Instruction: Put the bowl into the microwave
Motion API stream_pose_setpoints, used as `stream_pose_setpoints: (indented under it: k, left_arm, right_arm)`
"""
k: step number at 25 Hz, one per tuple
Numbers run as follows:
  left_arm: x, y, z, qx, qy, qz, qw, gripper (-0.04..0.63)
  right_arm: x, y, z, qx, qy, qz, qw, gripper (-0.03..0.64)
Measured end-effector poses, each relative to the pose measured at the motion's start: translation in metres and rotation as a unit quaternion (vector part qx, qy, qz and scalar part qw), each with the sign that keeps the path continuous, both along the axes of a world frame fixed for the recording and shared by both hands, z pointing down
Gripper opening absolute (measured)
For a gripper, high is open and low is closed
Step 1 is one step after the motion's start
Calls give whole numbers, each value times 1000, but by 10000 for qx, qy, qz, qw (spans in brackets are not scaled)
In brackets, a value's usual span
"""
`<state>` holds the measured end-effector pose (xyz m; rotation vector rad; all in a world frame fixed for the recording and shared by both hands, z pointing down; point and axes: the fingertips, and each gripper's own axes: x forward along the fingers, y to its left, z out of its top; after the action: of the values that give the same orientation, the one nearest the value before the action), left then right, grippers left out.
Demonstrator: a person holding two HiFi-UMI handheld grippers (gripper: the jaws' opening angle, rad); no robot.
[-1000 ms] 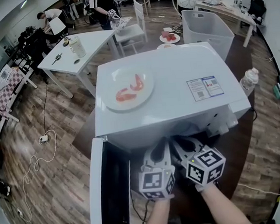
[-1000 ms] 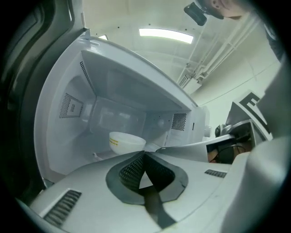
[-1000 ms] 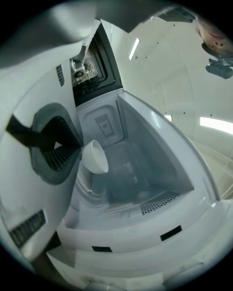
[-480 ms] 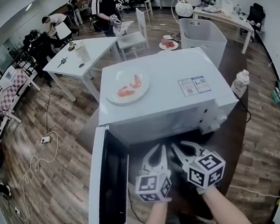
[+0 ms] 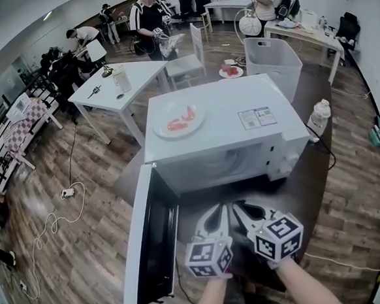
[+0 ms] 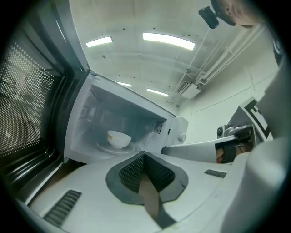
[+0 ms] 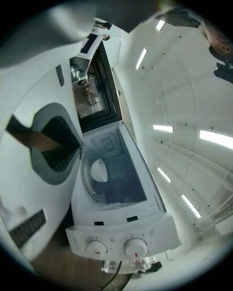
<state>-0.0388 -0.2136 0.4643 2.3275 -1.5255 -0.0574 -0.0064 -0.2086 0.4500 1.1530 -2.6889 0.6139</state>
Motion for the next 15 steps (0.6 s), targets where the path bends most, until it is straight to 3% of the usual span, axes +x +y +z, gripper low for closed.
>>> stream_pose_setpoints:
  k: [15]
  left_arm:
    - [0, 51, -24, -79, 277, 181, 9994, 12]
  right_arm:
    - [8, 50, -27, 101, -36, -186, 9998, 1]
